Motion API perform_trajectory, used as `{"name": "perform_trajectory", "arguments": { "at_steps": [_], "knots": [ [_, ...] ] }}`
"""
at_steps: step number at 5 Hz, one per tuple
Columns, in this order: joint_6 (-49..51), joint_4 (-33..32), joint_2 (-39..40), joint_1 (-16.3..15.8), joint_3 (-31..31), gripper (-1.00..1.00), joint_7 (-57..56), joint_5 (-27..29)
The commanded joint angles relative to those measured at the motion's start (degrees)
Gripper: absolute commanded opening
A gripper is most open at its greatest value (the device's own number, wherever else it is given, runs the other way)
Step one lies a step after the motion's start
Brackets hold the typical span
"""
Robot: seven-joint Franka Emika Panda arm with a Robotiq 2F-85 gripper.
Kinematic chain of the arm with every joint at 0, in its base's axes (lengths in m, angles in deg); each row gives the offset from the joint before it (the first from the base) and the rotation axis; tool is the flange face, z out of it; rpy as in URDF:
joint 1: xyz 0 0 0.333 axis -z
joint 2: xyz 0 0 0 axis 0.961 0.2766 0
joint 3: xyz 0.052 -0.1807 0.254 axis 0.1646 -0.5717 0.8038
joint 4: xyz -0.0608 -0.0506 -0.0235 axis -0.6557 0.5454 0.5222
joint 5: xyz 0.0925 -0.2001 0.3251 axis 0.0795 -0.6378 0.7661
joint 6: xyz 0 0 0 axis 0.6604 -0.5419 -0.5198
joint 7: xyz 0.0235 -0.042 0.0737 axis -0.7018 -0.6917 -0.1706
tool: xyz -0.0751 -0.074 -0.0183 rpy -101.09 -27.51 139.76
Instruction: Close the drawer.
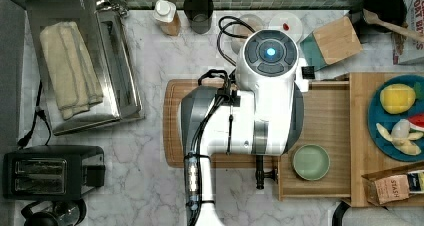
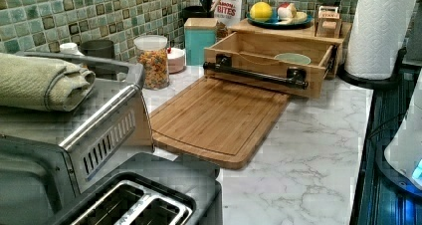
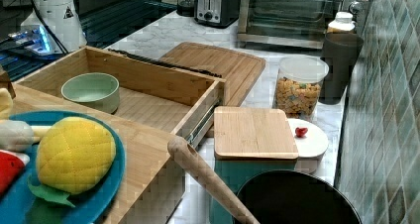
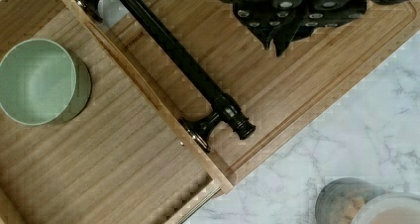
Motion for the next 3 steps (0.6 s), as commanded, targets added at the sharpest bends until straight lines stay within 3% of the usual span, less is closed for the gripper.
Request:
{"name": "perform_trajectory", "arguments": {
  "at_steps": [1, 3],
  "knots": [
    [0.0, -0.6, 0.0, 0.3, -0.2, -1.00, 0.0, -0.3],
    [-1.5, -5.6, -5.3, 0.0, 1.0, -1.00, -12.9, 2.1]
  ]
}}
